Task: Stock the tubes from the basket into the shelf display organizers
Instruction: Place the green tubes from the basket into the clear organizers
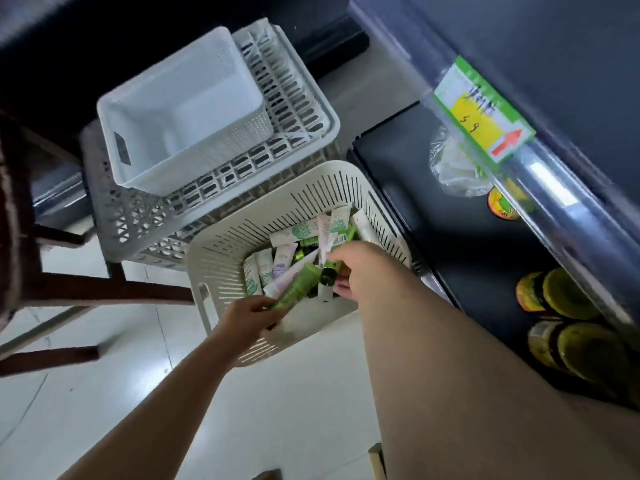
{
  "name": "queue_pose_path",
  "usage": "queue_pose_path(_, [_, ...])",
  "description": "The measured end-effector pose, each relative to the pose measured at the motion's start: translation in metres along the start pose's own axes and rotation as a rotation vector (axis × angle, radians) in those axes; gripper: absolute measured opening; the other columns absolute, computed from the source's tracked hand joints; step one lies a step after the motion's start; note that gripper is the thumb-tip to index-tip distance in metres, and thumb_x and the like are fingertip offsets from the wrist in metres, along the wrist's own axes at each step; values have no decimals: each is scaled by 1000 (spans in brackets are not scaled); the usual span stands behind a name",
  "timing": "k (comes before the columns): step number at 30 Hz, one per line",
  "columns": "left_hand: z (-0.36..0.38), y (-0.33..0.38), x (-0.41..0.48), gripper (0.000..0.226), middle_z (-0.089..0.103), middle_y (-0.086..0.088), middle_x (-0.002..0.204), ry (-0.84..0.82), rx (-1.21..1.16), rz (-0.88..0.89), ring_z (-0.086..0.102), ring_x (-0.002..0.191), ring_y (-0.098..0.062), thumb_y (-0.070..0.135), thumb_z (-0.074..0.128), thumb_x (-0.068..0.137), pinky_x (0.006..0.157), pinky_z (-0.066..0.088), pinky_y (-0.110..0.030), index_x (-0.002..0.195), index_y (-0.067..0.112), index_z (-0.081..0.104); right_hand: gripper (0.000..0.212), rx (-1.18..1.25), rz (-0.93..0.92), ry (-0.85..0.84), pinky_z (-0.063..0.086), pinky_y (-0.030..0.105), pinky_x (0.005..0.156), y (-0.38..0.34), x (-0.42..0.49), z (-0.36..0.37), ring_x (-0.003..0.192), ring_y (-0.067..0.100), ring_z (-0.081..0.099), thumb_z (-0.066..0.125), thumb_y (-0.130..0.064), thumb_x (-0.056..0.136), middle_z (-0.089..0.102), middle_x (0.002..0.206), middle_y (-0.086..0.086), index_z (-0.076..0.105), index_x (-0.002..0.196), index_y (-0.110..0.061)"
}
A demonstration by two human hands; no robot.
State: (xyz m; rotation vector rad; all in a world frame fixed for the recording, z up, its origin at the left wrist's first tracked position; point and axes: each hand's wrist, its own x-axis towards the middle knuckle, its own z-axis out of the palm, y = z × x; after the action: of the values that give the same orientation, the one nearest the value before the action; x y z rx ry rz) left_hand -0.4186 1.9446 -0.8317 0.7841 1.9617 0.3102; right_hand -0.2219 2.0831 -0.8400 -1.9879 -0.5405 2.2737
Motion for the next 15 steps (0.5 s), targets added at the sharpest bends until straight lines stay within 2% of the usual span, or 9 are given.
queue_pose_path(3, [-16, 19, -21, 8, 74, -13, 83, 85, -269, -16, 66, 72, -17, 19, 79, 87, 60, 53, -23, 93, 15, 76, 34, -10, -68, -80, 59, 42, 91, -6, -41, 13, 102, 28, 69, 77, -19, 87, 68, 117, 16, 61, 115, -7])
queue_pose_path(6, [-24, 46, -42, 2, 73, -10, 86, 95, -579, 3, 67, 83, -20, 14, 75, 90, 74, 50, -30, 91, 13, 75, 34, -53, -214, -90, 61, 41, 86, -3, -67, 25, 95, 27, 72, 84, -22, 79, 71, 112, 11, 68, 106, -11])
queue_pose_path(8, [-28, 64, -54, 6, 74, -10, 90, 75, -710, 58, 68, 90, -21, 18, 74, 91, 77, 49, -32, 94, 13, 73, 30, -61, -320, -94, 62, 42, 85, 0, -88, 26, 92, 27, 73, 86, -19, 76, 73, 107, 9, 72, 101, -14])
queue_pose_path(11, [-33, 94, -79, 14, 72, -15, 106, 18, -822, 185, 68, 100, -25, 21, 73, 91, 81, 49, -35, 103, 16, 68, 22, 38, -488, -106, 61, 47, 89, -1, -122, 17, 92, 28, 75, 83, -10, 74, 78, 96, 7, 77, 94, -17])
queue_pose_path(13, [-34, 115, -98, 14, 72, -13, 107, -8, -850, 270, 68, 104, -27, 21, 73, 90, 87, 47, -40, 103, 18, 68, 23, 99, -595, -85, 60, 48, 91, -7, -146, 10, 94, 28, 75, 83, -9, 72, 79, 95, 7, 78, 93, -16])
queue_pose_path(15, [-33, 136, -118, 10, 72, -10, 108, -45, -851, 351, 69, 106, -26, 20, 72, 91, 89, 46, -41, 99, 21, 66, 14, 185, -697, -57, 59, 50, 92, -15, -176, 2, 96, 28, 74, 81, -4, 77, 78, 92, 9, 76, 85, -14])
